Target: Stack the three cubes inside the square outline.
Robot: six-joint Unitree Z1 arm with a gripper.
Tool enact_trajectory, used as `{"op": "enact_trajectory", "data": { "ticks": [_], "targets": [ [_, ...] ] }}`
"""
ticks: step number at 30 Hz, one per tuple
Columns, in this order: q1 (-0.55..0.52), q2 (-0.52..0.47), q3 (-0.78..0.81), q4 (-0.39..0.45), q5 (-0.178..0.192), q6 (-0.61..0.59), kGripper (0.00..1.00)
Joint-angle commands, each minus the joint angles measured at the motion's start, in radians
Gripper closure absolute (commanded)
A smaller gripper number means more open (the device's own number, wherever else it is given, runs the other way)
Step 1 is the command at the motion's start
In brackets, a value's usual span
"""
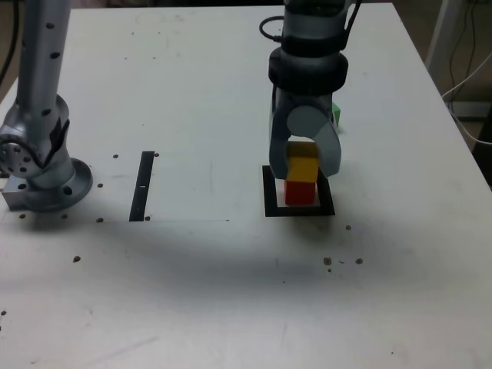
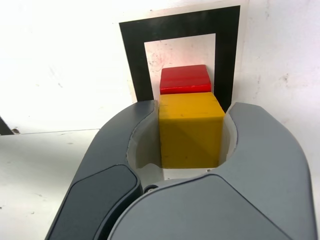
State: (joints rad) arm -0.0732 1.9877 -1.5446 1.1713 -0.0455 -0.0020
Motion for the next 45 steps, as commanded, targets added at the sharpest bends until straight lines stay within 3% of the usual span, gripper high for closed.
{"op": "enact_trajectory", "data": {
  "ticks": [1,4,7,16,26,31,38,45],
  "targets": [
    [-0.002,0.005,0.016,-0.019,-0.007,0.009,0.33],
    [-0.002,0.005,0.028,-0.031,-0.011,0.015,0.10],
    [-0.002,0.004,0.033,-0.032,-0.009,0.018,0.05],
    [-0.002,-0.010,0.048,-0.040,0.001,0.022,0.01],
    [0.045,-0.064,0.055,-0.012,0.101,0.048,0.01],
    [0.114,-0.068,0.049,-0.001,0.133,0.109,0.01],
    [0.230,-0.008,-0.022,0.007,0.139,0.217,0.01],
    [0.300,0.112,-0.174,0.079,0.139,0.298,0.01]
  ]
}}
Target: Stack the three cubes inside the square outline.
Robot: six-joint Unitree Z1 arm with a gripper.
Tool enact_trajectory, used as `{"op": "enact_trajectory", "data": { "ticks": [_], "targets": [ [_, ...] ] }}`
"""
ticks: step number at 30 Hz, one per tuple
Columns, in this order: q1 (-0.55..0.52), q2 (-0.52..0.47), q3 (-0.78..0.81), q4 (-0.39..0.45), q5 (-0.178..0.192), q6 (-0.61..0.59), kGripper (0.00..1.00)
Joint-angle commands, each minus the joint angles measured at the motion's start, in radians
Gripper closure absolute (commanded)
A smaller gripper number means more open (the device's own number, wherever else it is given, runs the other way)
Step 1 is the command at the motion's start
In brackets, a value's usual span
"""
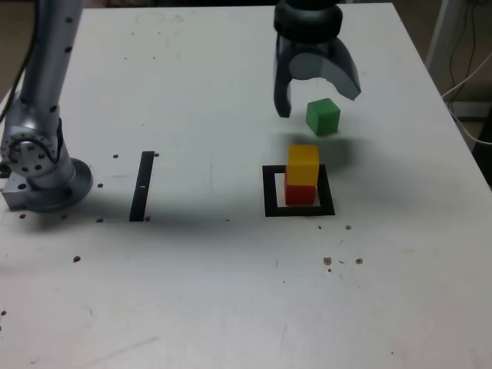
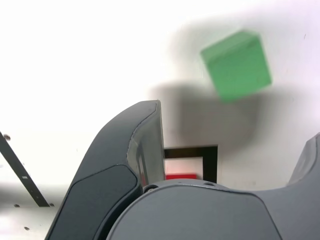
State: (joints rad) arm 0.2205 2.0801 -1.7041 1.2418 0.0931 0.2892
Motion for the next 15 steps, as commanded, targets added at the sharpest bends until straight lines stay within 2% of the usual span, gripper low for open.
{"op": "enact_trajectory", "data": {
  "ticks": [1,6,15],
  "targets": [
    [0.013,0.041,-0.039,0.019,0.001,0.018,0.01],
    [0.041,0.122,-0.130,0.044,0.002,0.057,0.01],
    [0.056,0.185,-0.177,0.063,-0.019,0.068,0.02]
  ]
}}
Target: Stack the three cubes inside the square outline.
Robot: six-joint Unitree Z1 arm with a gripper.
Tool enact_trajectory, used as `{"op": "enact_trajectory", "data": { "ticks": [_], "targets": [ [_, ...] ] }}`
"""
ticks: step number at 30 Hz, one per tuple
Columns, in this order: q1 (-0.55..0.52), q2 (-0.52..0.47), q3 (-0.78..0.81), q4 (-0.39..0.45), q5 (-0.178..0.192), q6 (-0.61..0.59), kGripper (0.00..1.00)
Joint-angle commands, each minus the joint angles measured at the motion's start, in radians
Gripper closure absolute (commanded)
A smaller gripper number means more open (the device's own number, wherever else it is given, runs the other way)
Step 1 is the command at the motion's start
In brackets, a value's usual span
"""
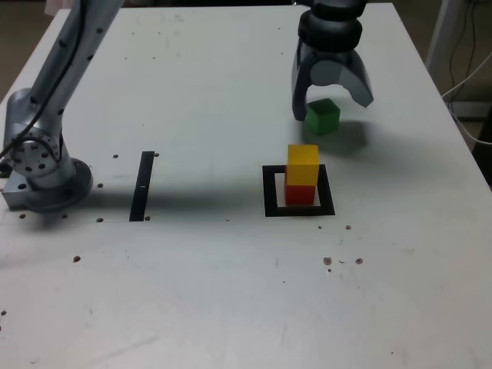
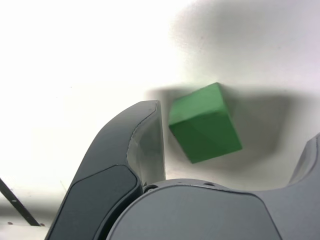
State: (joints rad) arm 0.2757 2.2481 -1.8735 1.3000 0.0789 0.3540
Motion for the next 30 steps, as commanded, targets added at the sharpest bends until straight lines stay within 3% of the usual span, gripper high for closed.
{"op": "enact_trajectory", "data": {
  "ticks": [1,12,15,20,23,30],
  "targets": [
    [0.000,0.024,-0.010,0.007,-0.009,0.003,0.02],
    [0.000,0.076,-0.042,0.017,-0.041,0.005,0.15],
    [0.000,0.081,-0.046,0.019,-0.042,-0.001,0.28],
    [-0.002,0.078,-0.050,0.019,-0.028,-0.009,0.63],
    [-0.005,0.075,-0.052,0.017,-0.023,-0.009,0.74],
    [-0.006,0.073,-0.052,0.024,-0.026,-0.009,0.76]
  ]
}}
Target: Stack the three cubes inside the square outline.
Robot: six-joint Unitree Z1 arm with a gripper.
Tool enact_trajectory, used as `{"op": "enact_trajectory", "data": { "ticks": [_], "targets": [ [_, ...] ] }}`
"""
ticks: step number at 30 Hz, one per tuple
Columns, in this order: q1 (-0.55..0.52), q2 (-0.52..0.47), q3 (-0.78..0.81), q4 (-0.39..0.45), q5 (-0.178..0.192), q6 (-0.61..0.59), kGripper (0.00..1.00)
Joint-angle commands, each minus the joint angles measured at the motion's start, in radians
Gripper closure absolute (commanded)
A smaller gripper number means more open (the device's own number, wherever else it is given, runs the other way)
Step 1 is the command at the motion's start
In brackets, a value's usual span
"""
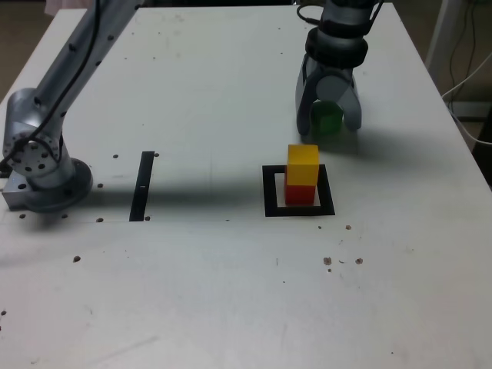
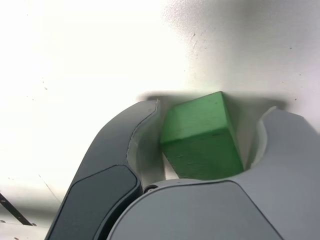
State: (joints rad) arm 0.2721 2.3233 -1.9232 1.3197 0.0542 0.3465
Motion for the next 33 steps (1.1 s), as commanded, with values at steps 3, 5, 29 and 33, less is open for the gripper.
{"op": "enact_trajectory", "data": {
  "ticks": [3,5,29,33],
  "targets": [
    [-0.002,-0.003,-0.002,0.005,-0.004,-0.001,0.76],
    [-0.003,-0.004,-0.002,0.006,-0.005,-0.001,0.76],
    [-0.057,-0.128,0.009,0.078,0.000,-0.010,0.76],
    [-0.078,-0.171,0.013,0.107,-0.002,-0.019,0.76]
  ]
}}
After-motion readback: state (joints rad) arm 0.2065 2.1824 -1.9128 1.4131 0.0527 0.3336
